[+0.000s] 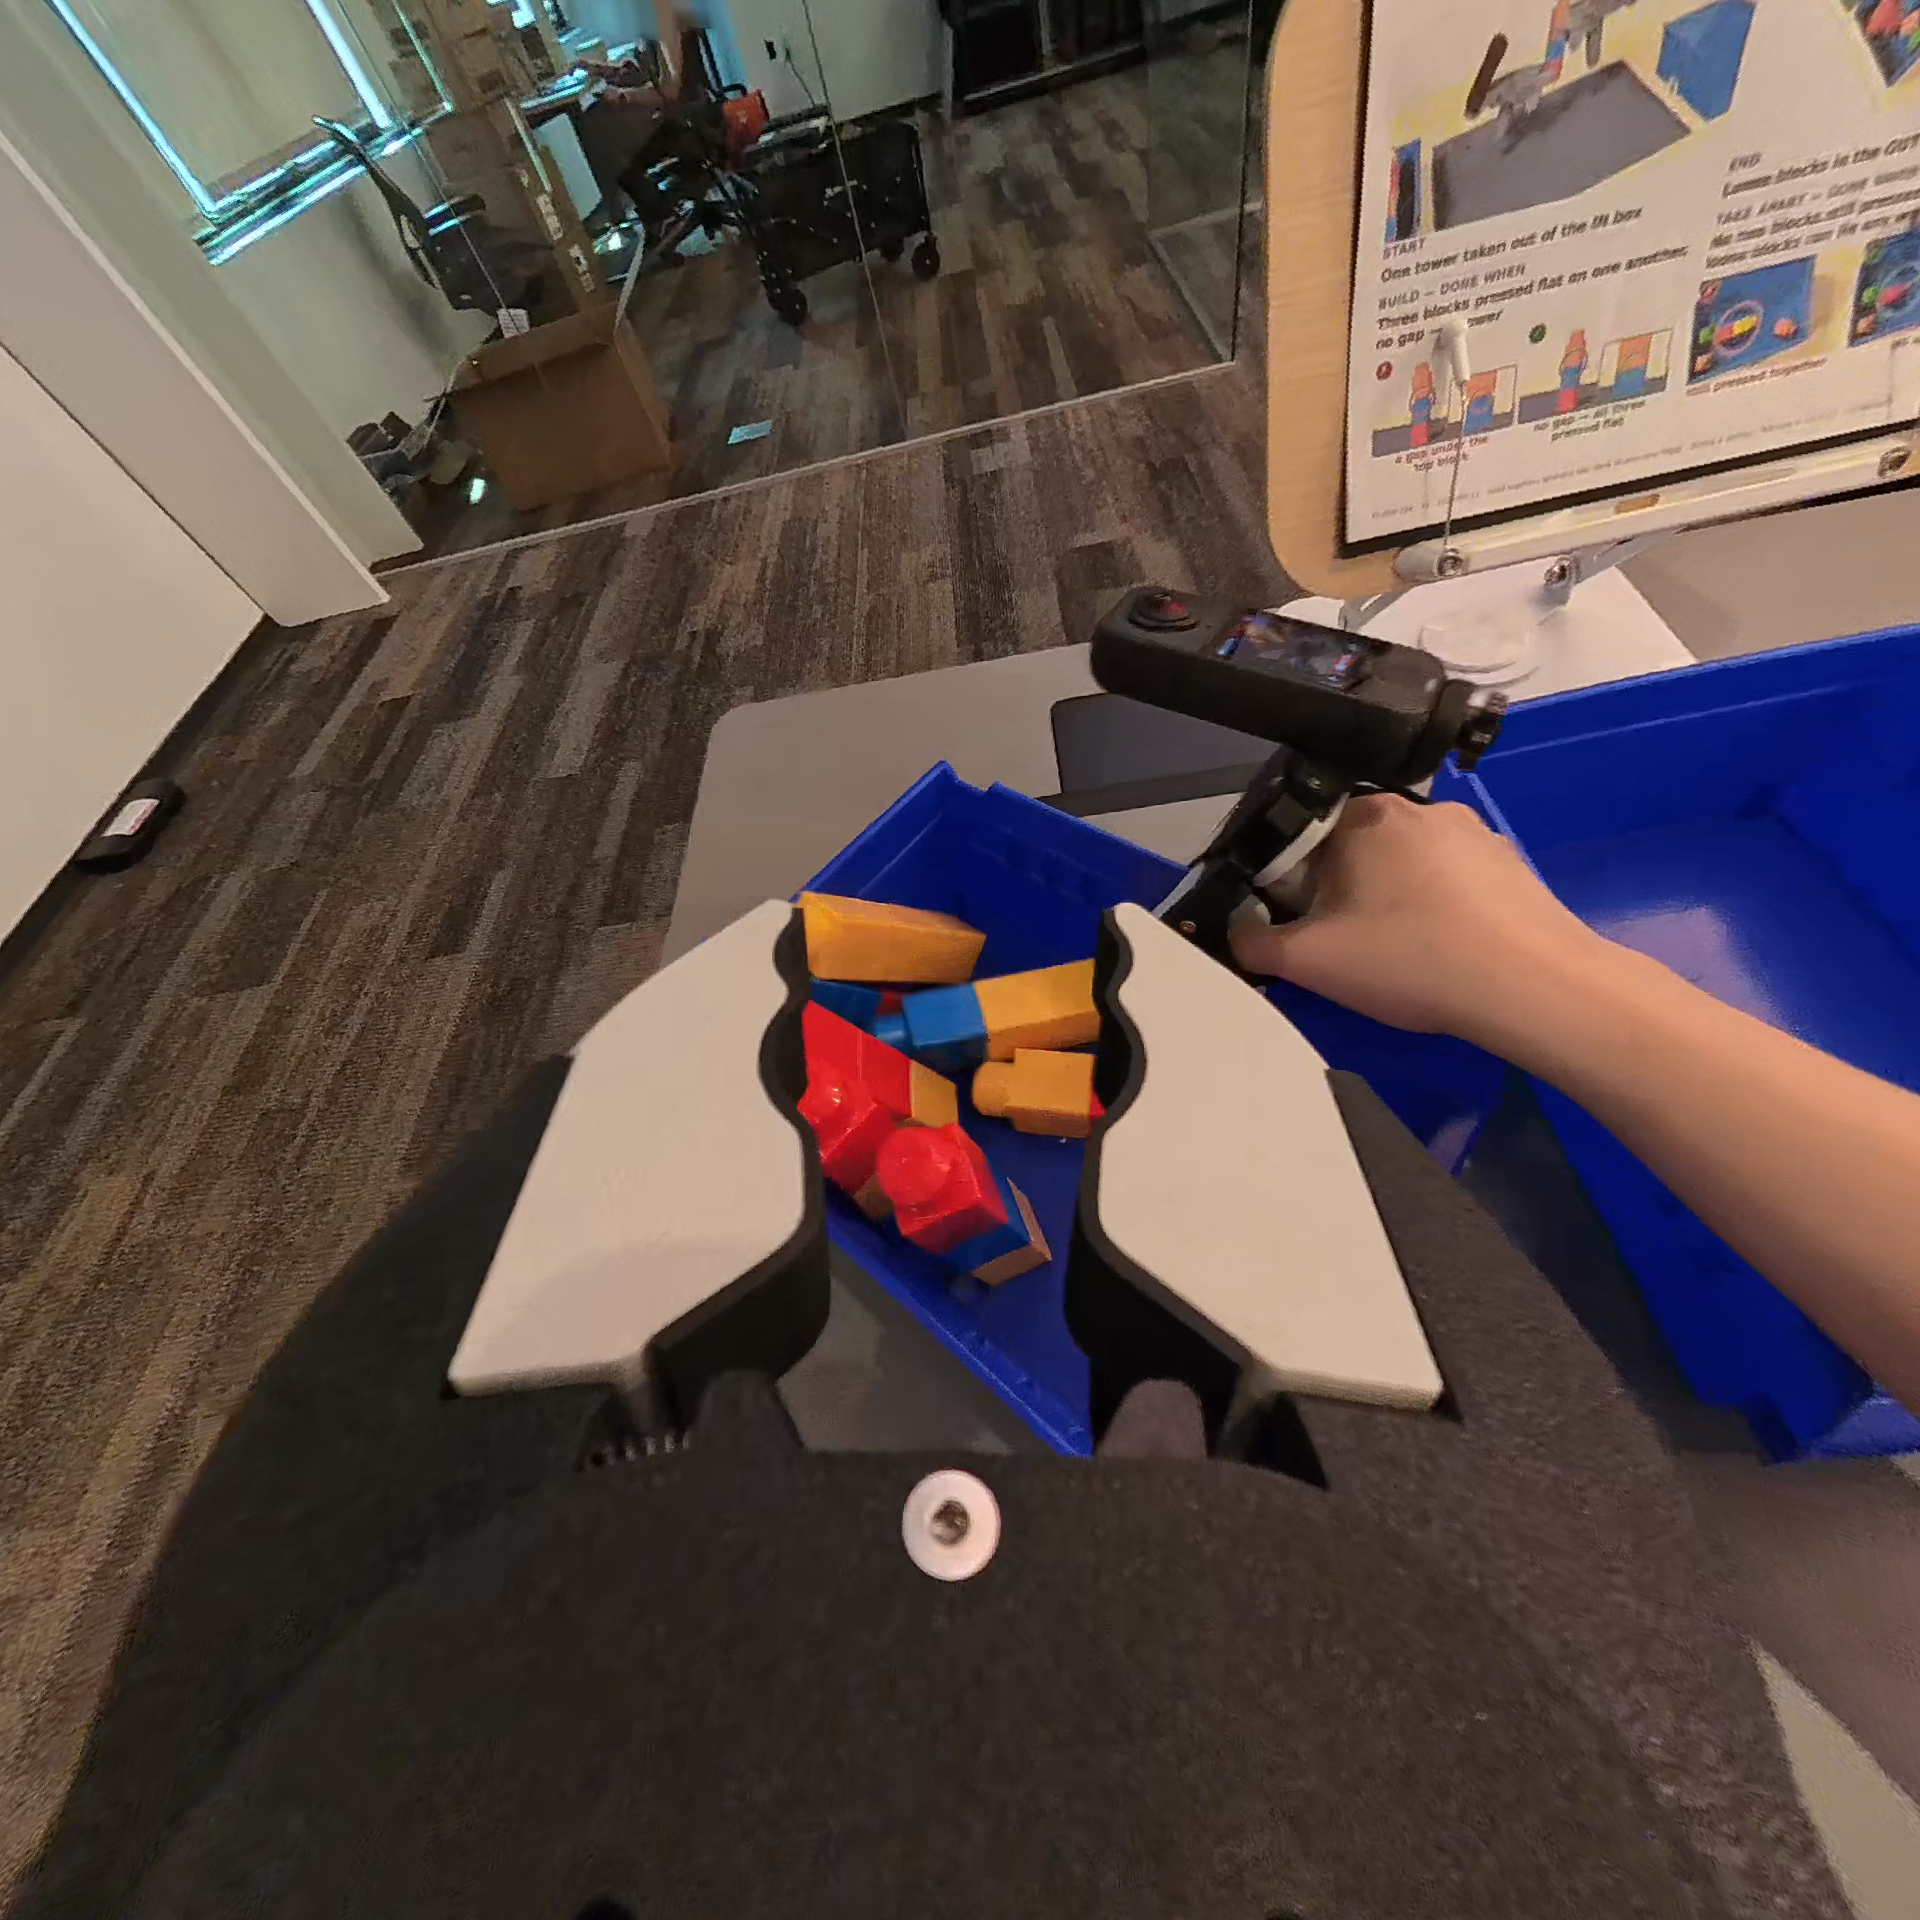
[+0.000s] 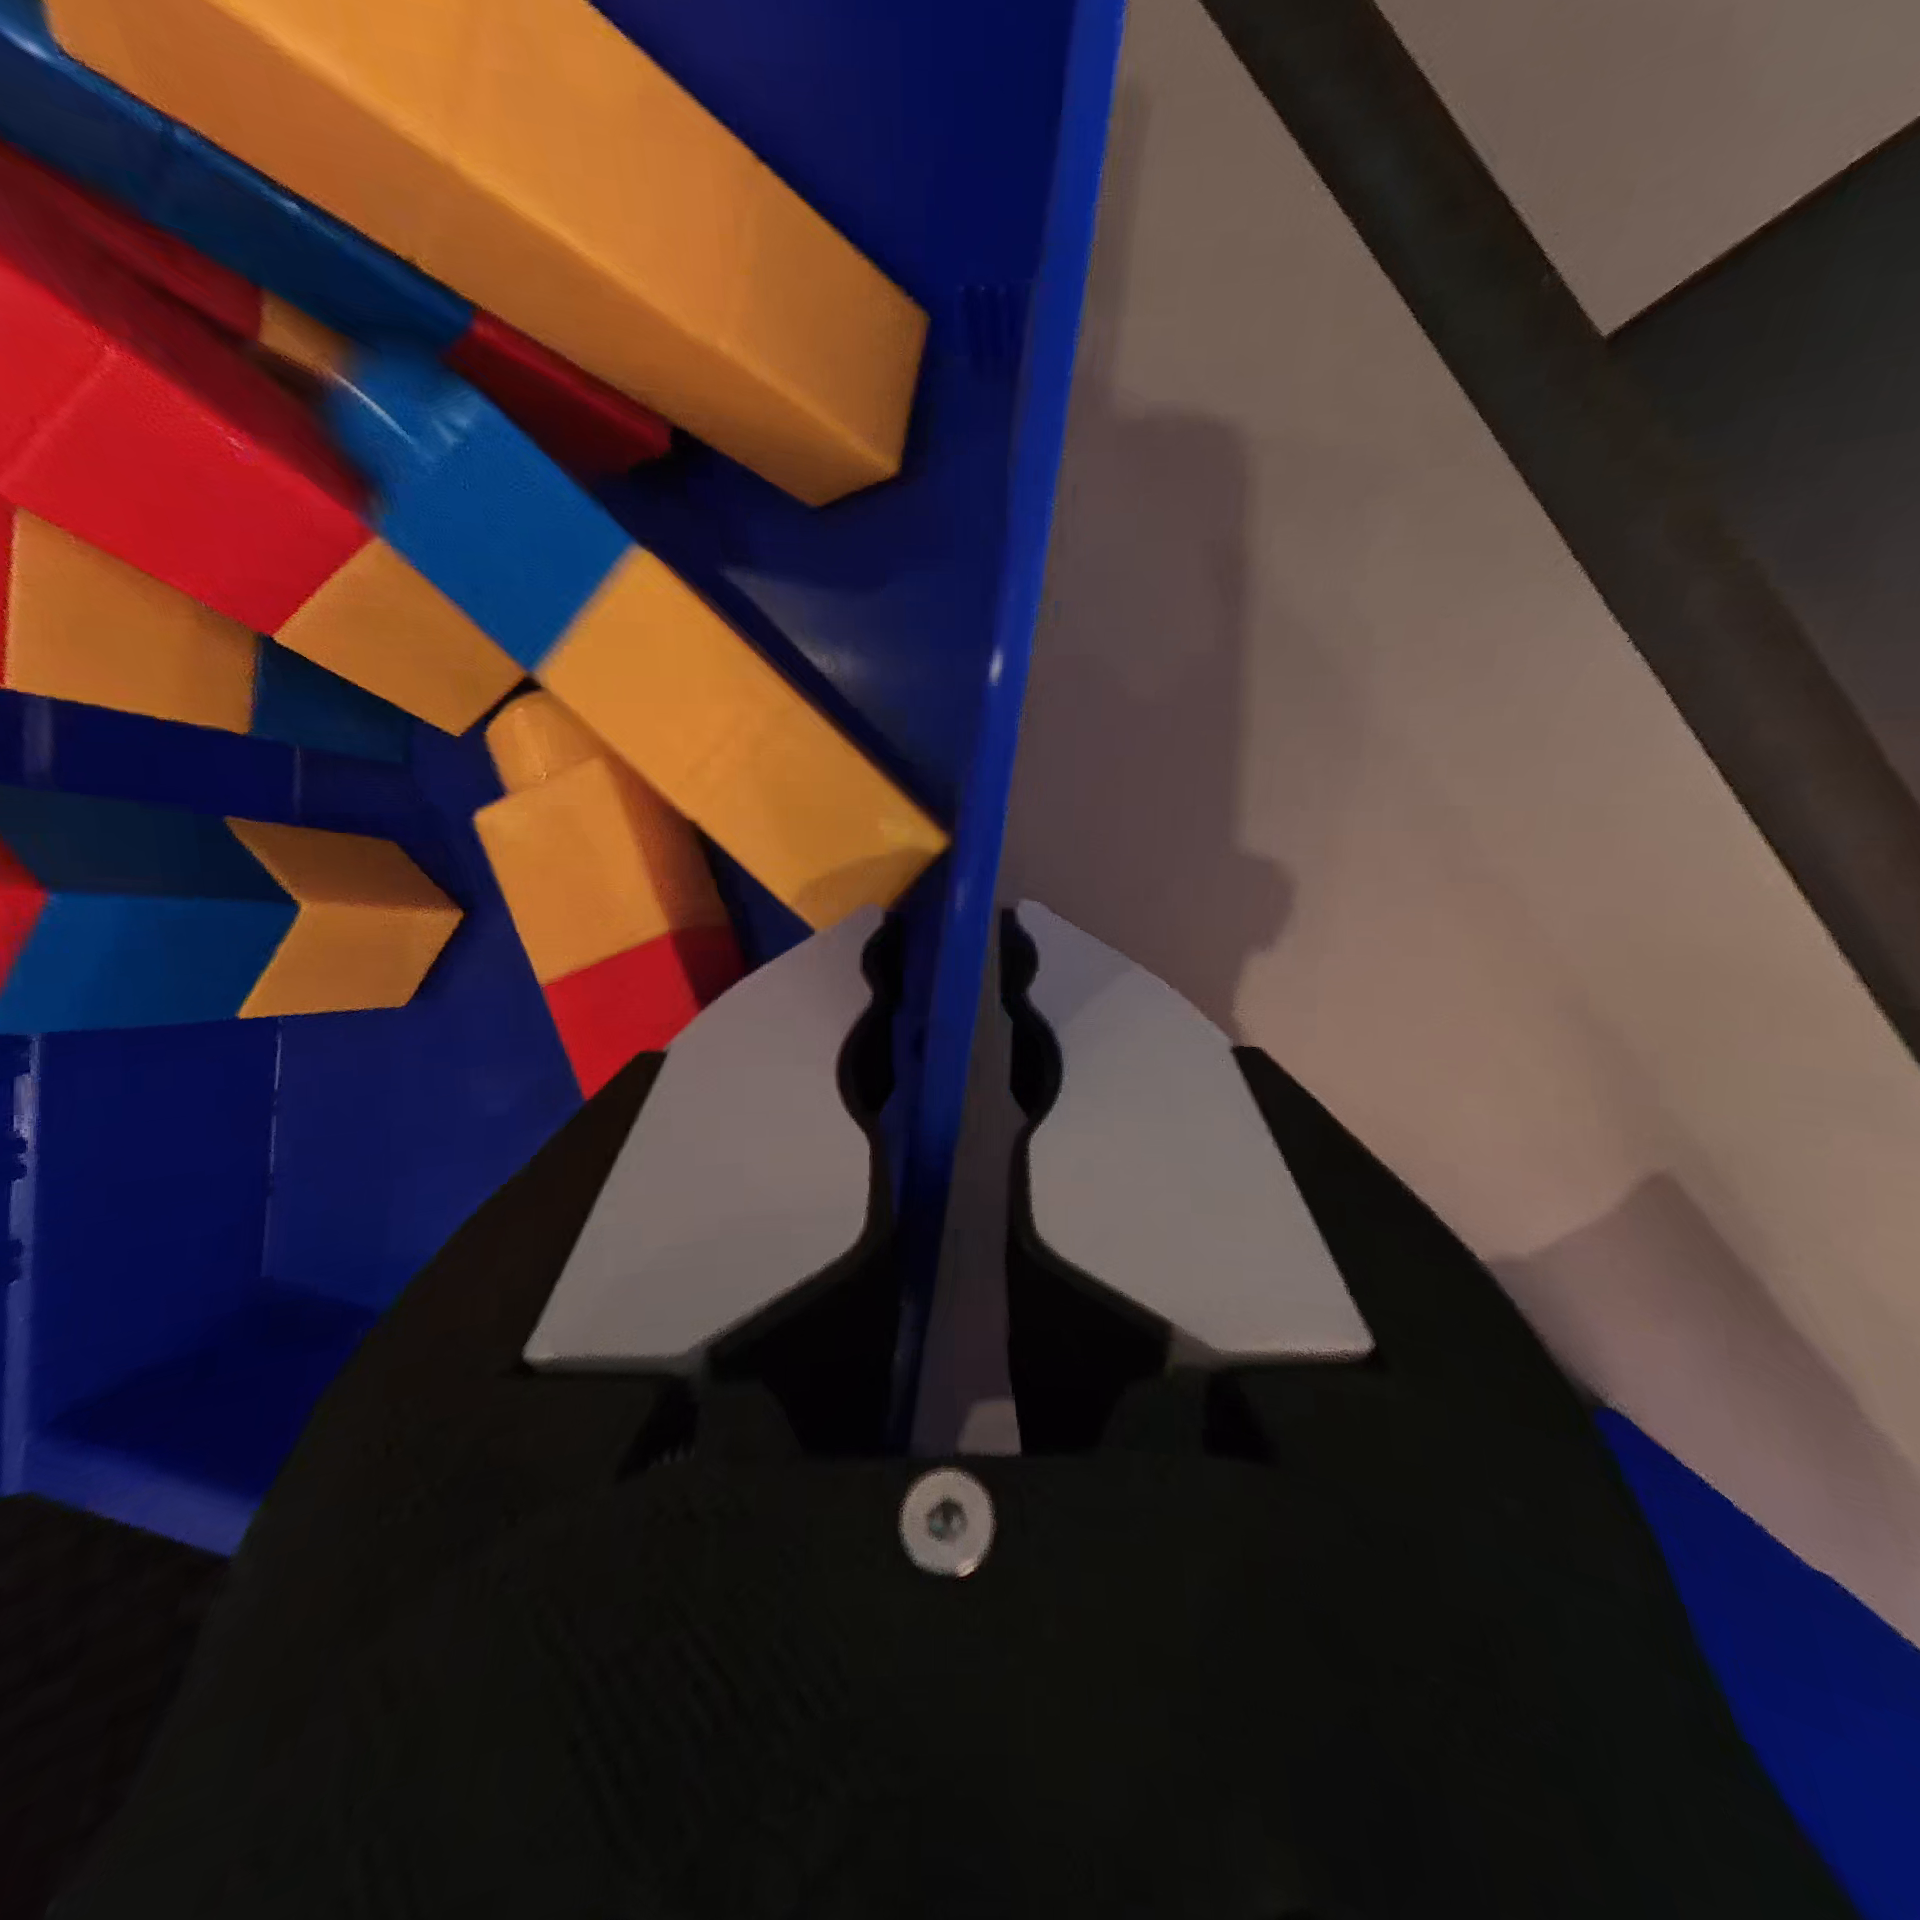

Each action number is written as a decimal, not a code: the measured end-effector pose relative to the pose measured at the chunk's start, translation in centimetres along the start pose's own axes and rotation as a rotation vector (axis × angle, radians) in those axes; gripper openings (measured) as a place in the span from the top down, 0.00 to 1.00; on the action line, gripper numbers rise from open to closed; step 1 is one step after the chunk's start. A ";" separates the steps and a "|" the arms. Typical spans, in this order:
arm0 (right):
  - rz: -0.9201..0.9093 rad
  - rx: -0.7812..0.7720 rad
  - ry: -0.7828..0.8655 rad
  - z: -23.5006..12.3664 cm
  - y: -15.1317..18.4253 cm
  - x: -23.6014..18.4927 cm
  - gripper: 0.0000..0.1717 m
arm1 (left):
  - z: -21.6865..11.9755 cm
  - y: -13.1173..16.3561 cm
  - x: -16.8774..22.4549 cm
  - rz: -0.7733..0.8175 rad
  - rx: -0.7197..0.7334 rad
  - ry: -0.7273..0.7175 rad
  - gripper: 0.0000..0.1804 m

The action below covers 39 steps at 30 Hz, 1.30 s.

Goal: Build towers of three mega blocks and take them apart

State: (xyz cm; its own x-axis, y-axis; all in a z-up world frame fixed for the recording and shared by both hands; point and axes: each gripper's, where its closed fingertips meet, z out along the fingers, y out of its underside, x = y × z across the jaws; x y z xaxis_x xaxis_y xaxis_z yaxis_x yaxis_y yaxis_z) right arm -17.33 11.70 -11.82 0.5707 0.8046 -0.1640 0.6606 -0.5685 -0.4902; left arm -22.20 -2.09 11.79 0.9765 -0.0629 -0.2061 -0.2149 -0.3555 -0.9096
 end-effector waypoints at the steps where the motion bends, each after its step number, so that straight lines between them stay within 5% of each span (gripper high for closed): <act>1: -0.006 0.019 0.003 -0.2 -0.1 0.1 0.86 | 0.2 -0.1 -0.1 0.004 0.002 -0.019 0.70; 6: -0.144 0.260 0.170 -3.7 -2.9 1.8 0.76 | 0.2 -1.0 0.0 0.042 0.029 -0.084 0.68; 7: -0.178 0.332 0.230 -5.2 -3.8 2.0 0.68 | 0.1 -1.2 0.1 0.048 0.042 -0.090 0.68; 12: -0.309 0.558 0.443 -14.1 -5.1 1.8 0.67 | -0.4 -1.8 0.8 0.066 0.072 -0.079 0.68; 16: -0.256 0.385 0.477 -17.4 0.4 4.4 0.58 | -0.3 -1.5 1.0 0.067 0.057 -0.063 0.68; 23: 0.138 0.023 0.648 -22.9 15.8 15.7 0.53 | -0.4 -1.2 1.2 0.060 0.047 -0.033 0.68; 27: 0.323 -0.099 0.552 -22.3 22.5 17.1 0.52 | -0.3 -0.7 0.9 0.050 0.025 -0.023 0.68; 32: 0.409 -0.238 0.379 -18.7 26.8 15.4 0.52 | -0.3 -0.3 0.4 0.031 0.010 -0.014 0.68; 37: 0.446 -0.392 0.353 -17.3 29.9 15.6 0.65 | -0.3 0.4 -0.2 0.022 -0.014 -0.015 0.68; 39: 0.505 -0.390 0.215 -16.7 30.0 14.5 0.88 | -0.2 0.6 -0.4 0.016 -0.025 -0.019 0.68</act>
State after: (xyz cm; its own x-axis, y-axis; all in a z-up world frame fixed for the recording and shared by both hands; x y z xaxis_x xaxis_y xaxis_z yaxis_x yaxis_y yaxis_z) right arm 18.92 3.48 -14.61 0.9137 0.3943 -0.0980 0.3916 -0.9190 -0.0467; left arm -22.73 -2.45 11.34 0.9725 -0.0515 -0.2272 -0.2296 -0.3775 -0.8971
